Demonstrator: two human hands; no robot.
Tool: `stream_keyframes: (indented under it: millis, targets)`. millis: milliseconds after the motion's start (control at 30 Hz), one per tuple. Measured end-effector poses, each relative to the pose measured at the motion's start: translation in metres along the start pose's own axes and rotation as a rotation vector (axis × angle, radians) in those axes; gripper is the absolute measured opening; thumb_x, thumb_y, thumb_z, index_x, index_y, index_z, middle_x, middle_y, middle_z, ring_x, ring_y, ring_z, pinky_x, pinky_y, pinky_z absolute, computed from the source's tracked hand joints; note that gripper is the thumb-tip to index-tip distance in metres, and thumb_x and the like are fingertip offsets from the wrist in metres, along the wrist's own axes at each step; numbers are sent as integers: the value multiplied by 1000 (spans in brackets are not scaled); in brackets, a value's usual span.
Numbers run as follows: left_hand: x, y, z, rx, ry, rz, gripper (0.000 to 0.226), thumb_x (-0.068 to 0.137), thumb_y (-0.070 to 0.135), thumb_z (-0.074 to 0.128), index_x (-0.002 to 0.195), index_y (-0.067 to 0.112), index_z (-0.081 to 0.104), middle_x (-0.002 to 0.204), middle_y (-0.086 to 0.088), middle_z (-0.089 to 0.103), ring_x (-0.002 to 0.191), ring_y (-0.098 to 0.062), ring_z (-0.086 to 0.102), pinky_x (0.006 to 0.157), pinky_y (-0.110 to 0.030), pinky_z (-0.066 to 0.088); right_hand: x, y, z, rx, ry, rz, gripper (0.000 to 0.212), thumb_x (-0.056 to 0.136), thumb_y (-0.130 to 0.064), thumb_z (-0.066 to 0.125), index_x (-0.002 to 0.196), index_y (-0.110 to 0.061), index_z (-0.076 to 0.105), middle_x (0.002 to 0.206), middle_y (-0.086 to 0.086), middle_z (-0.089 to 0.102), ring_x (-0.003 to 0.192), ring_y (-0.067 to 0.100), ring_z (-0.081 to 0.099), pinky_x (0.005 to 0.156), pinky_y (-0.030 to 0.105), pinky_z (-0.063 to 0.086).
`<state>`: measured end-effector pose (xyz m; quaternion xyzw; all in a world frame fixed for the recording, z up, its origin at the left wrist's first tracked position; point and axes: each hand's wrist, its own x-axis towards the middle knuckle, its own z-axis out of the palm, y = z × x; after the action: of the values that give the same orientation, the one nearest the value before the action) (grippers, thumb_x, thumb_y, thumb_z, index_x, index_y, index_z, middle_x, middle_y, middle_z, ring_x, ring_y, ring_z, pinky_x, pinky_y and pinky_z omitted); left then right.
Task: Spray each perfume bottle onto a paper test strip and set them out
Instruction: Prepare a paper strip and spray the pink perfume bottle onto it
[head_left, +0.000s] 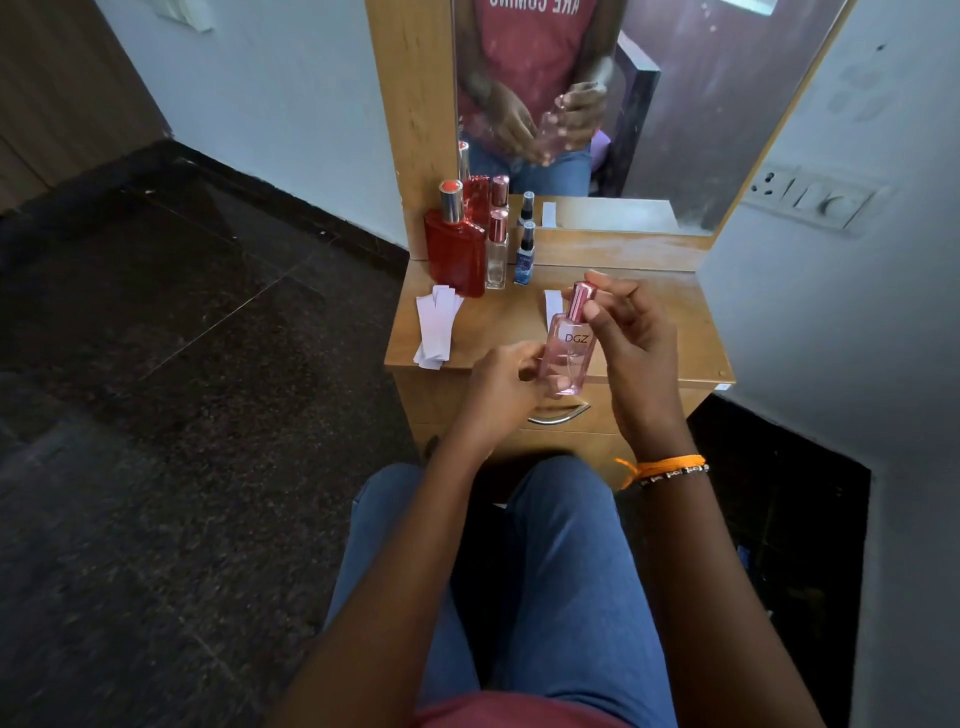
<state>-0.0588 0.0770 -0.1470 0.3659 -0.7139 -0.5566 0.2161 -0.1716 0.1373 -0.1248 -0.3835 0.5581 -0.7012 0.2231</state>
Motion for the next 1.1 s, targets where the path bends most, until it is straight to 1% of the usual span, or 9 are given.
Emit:
stream_keyframes:
  millis: [300, 433, 500, 567, 667, 767, 933, 1000, 1100]
  targets:
    - [-1, -1, 6, 83, 48, 57, 33, 81, 11, 68, 113, 15, 65, 106, -1, 72, 100, -12, 64, 88, -26, 49, 1, -3, -2, -55, 20, -5, 37, 80, 7, 66, 112, -11, 63, 73, -17, 67, 71, -10, 58, 71, 9, 47]
    - [3, -3, 4, 55, 65, 46, 32, 82, 13, 67, 113, 15, 65, 106, -1, 71, 100, -14, 64, 87, -27, 48, 1, 1, -7, -78, -64, 49, 48, 80, 2, 68, 122, -19, 57, 89, -11, 70, 84, -6, 63, 75, 10, 48]
    - [6, -4, 2, 47, 70, 55, 30, 82, 15, 66, 112, 15, 65, 105, -2, 71, 100, -15, 64, 89, -32, 50, 1, 6, -11, -107, -152, 86, 48, 79, 3, 68, 124, -12, 58, 101, -2, 71, 92, 4, 65, 77, 16, 51]
    - [8, -3, 0, 44, 58, 43, 33, 83, 16, 66, 115, 16, 63, 109, -1, 69, 103, -13, 62, 90, -32, 50, 3, 13, -15, -140, -192, 100, 42, 78, 6, 68, 118, -5, 60, 99, -4, 71, 92, 10, 65, 73, 17, 52]
    - [12, -2, -3, -23, 58, -27, 54, 83, 17, 68, 133, 19, 48, 126, 1, 59, 107, -11, 58, 79, -16, 45, 12, 21, -15, -203, -161, 69, 37, 79, 7, 66, 112, -9, 61, 98, -2, 69, 93, 13, 63, 81, 20, 51]
    - [16, -4, -9, -43, 110, -60, 57, 85, 13, 65, 136, 19, 43, 130, 0, 56, 98, -10, 59, 79, -16, 44, 28, 28, -10, -249, -44, 47, 31, 81, 3, 65, 108, -11, 61, 100, 1, 68, 95, 13, 62, 84, 22, 51]
    - [26, -2, -6, 315, 248, 160, 32, 90, 6, 51, 120, 15, 60, 121, -1, 60, 105, -13, 55, 89, -23, 43, 68, 31, -4, -296, 74, -22, 28, 81, 4, 61, 105, -10, 59, 98, -3, 64, 91, 11, 61, 82, 21, 50]
    - [37, 0, 4, 456, 212, 249, 36, 92, 6, 47, 126, 13, 56, 130, -3, 55, 119, -19, 49, 98, -29, 40, 80, 32, -4, -302, 104, -37, 29, 80, 4, 61, 103, -13, 58, 98, 0, 64, 92, 14, 61, 82, 21, 49]
    - [53, -5, 16, 711, 85, 230, 46, 96, 13, 44, 142, 13, 37, 150, -5, 34, 141, -25, 25, 115, -38, 21, 88, 37, -5, -331, 121, -49, 29, 80, 2, 62, 106, -12, 58, 103, 3, 65, 95, 16, 61, 82, 17, 49]
